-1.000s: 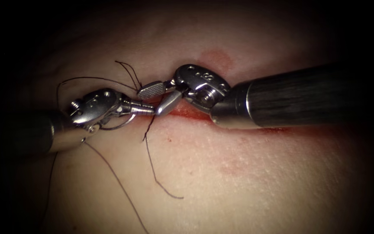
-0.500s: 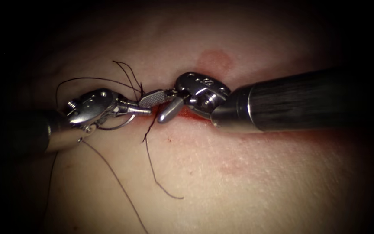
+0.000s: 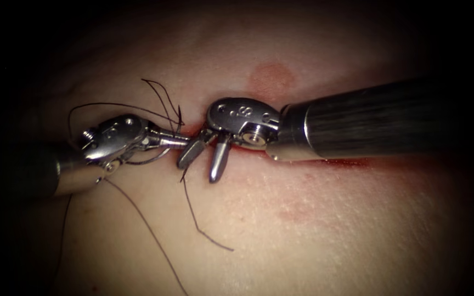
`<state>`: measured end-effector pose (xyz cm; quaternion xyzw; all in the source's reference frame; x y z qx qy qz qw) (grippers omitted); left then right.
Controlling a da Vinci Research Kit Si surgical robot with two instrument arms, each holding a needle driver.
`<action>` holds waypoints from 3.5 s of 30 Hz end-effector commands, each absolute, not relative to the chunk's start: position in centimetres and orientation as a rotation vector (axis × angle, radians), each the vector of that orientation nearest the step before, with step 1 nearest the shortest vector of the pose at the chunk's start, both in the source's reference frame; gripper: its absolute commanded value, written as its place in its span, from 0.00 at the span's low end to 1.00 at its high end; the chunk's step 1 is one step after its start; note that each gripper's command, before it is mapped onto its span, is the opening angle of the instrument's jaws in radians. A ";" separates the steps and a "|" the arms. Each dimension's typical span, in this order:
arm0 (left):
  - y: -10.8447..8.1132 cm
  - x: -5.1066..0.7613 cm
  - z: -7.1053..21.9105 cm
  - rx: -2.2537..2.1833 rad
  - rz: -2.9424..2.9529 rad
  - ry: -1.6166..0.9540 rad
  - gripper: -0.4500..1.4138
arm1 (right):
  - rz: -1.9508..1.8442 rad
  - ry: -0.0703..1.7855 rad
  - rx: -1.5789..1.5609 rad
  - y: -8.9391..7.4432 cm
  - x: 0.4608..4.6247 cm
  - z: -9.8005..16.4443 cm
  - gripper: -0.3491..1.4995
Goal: Wound Closure
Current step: Grab the short end with the right gripper, then pull the right gripper up and the left gripper down.
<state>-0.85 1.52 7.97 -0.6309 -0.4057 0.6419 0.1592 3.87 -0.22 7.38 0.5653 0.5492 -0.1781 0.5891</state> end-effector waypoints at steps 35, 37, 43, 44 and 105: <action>1.5 -0.81 8.0 -1.809 1.840 -1.180 0.05 | -0.964 0.975 1.219 -0.9 4.36 7.9 0.43; 1.5 -0.81 8.0 -1.809 1.840 -1.181 0.05 | -0.991 0.970 1.178 -1.0 4.38 8.0 0.42; 1.5 -0.81 8.0 -1.809 1.840 -1.180 0.05 | -1.042 0.994 1.080 -1.0 4.40 8.0 0.38; 1.5 -0.82 8.0 -1.808 1.840 -1.180 0.05 | -1.052 0.996 1.066 -1.0 4.40 8.0 0.38; 1.5 -0.78 8.0 -1.810 1.840 -1.185 0.05 | -0.793 1.115 0.739 -0.6 4.15 8.2 0.00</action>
